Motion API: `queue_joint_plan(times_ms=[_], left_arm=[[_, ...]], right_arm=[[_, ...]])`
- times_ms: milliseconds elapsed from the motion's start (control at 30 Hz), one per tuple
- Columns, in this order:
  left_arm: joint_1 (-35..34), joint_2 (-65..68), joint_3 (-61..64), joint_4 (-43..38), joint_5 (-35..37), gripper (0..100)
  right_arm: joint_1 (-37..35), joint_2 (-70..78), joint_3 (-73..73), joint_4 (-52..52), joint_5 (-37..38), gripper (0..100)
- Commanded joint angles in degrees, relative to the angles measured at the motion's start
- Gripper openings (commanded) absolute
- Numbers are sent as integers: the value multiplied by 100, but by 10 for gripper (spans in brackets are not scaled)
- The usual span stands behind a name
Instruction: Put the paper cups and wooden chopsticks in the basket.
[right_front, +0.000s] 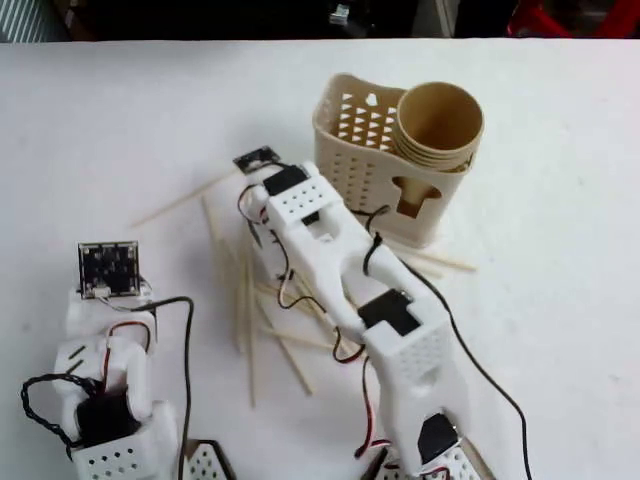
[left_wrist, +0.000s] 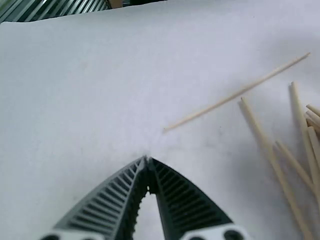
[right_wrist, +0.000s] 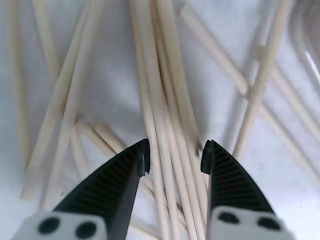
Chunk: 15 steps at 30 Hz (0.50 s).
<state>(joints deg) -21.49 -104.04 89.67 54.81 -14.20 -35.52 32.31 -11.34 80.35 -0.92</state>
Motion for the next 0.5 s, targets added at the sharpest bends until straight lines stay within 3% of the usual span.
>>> queue_joint_plan(times_ms=[0, 100, 233, 467], left_arm=[[-22, -57, -26, -132, -18, 27], [-22, -57, -26, -132, -18, 27], [-13, -57, -26, -132, -18, 27], [-13, -57, -26, -132, -18, 27]], right_arm=[[66, 119, -211, -119, 88, 173], [92, 242, -211, -101, 571, 151], [92, 31, -211, -92, 765, 9], [119, -338, -185, 84, 756, 18]])
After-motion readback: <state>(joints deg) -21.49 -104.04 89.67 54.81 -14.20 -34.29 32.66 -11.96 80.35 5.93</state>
